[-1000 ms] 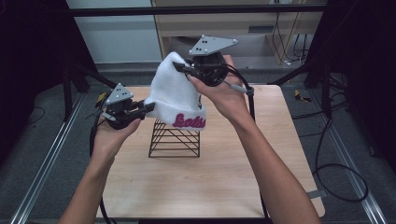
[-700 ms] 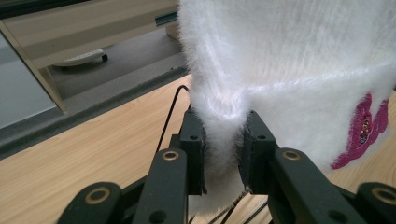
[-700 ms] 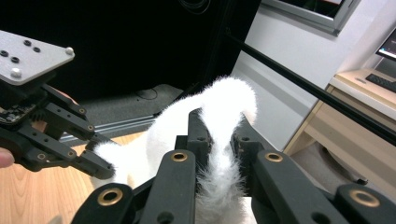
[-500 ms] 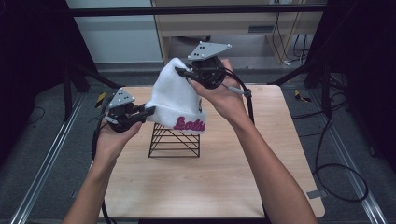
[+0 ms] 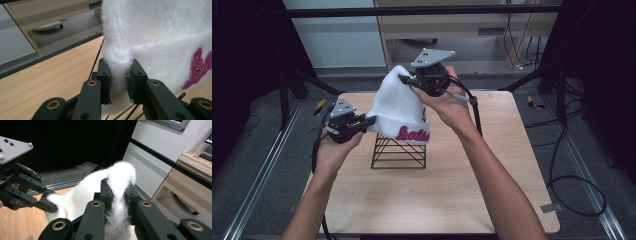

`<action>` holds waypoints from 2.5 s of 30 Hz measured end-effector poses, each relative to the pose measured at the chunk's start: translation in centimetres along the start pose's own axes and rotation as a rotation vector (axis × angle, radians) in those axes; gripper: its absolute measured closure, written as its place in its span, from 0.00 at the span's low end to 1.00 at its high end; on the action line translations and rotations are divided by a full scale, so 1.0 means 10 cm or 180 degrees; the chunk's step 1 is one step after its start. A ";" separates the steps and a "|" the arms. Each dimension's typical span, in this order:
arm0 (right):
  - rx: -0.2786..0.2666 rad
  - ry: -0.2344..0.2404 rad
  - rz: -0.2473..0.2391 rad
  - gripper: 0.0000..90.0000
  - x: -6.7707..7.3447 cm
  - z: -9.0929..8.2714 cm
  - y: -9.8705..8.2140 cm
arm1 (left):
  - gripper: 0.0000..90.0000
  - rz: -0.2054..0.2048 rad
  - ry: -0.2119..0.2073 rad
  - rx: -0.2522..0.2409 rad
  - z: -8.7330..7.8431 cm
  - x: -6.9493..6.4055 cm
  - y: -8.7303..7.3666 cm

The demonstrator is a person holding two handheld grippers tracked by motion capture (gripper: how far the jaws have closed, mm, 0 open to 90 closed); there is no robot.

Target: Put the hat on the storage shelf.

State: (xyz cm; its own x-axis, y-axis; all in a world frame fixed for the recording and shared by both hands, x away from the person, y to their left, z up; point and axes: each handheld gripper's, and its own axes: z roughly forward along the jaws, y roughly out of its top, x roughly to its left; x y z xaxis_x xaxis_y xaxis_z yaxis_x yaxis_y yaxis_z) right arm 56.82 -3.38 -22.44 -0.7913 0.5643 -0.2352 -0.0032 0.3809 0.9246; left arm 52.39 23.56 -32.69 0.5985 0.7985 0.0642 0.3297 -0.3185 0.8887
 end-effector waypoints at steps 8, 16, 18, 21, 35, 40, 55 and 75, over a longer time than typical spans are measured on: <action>0.0030 0.0044 -0.0010 0.91 0.04 0.05 -0.05 | 0.83 -0.0037 0.0068 0.0013 0.02 0.06 -0.10; 0.0033 0.0067 -0.0024 0.91 0.08 0.06 -0.07 | 0.83 -0.0047 0.0079 -0.0004 0.00 0.06 -0.18; 0.0025 0.0078 -0.0043 0.91 0.11 0.05 -0.07 | 0.83 -0.0025 0.0076 -0.0009 -0.02 0.04 -0.21; 0.0041 0.0088 -0.0085 0.91 0.14 0.03 -0.07 | 0.83 -0.0025 0.0072 -0.0017 -0.03 0.04 -0.23; 0.0148 0.0170 -0.0082 0.91 0.21 0.09 -0.21 | 0.83 -0.0003 0.0099 0.0097 0.03 0.05 -0.38; 0.0175 0.0195 -0.0099 0.91 0.25 0.09 -0.24 | 0.83 -0.0005 0.0075 0.0110 0.01 0.04 -0.47; 0.0311 0.0256 -0.0137 0.91 0.37 0.13 -0.35 | 0.82 -0.0042 0.0069 0.0179 0.08 0.03 -0.65; 0.0443 0.0301 -0.0141 0.91 0.47 0.15 -0.48 | 0.81 -0.0032 0.0033 0.0258 0.10 0.02 -0.82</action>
State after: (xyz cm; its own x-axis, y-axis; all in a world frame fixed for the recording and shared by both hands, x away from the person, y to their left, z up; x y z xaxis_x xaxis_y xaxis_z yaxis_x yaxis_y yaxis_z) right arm 54.04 -1.41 -28.42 -0.8464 0.4757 -0.2396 0.0400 0.5054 0.8620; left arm 50.48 25.82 -40.39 0.5874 0.8070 0.0606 0.3940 -0.3505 0.8497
